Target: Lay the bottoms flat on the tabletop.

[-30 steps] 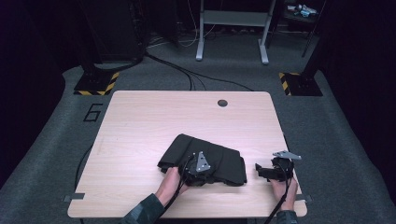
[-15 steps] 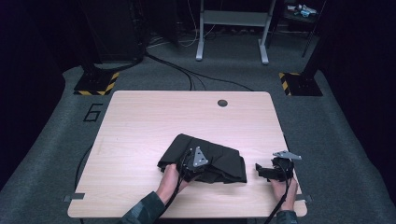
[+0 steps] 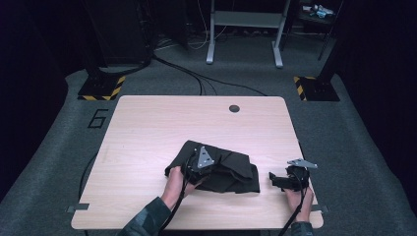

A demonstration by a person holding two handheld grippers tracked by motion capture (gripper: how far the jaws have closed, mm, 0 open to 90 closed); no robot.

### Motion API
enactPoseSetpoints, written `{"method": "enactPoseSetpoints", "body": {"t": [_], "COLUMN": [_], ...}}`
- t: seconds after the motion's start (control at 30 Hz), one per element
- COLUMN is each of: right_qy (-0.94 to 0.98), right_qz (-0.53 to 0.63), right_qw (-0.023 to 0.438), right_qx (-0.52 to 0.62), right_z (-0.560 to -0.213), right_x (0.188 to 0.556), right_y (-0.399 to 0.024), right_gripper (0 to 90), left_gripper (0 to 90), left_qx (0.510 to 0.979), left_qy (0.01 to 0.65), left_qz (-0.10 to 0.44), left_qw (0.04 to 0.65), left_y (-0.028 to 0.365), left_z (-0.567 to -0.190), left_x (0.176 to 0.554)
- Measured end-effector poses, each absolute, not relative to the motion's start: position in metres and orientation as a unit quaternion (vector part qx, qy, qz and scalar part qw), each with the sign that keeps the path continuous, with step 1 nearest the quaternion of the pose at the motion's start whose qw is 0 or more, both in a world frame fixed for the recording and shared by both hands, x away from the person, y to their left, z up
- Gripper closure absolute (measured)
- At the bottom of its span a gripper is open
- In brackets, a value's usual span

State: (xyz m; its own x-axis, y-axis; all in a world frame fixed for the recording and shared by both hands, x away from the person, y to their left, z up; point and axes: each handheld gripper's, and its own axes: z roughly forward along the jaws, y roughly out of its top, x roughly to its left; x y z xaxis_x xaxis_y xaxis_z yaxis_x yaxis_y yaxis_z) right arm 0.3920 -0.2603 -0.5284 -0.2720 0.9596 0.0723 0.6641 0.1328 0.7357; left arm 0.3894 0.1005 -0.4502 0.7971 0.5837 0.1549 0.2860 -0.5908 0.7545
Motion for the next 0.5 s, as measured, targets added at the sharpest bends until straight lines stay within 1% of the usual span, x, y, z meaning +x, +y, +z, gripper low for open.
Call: {"method": "enactPoseSetpoints", "body": {"t": [0.5], "right_qy": [0.72], "right_qz": [0.341], "right_qw": [0.216], "right_qx": [0.564], "right_z": [-0.528], "right_x": [0.392], "right_y": [-0.26], "right_gripper": [3.8], "left_gripper": [75.6], "left_qx": [0.848], "left_qy": [0.275], "left_qz": [0.216], "left_qw": [0.398], "left_y": [0.121], "left_z": [-0.432], "left_x": [0.397]}}
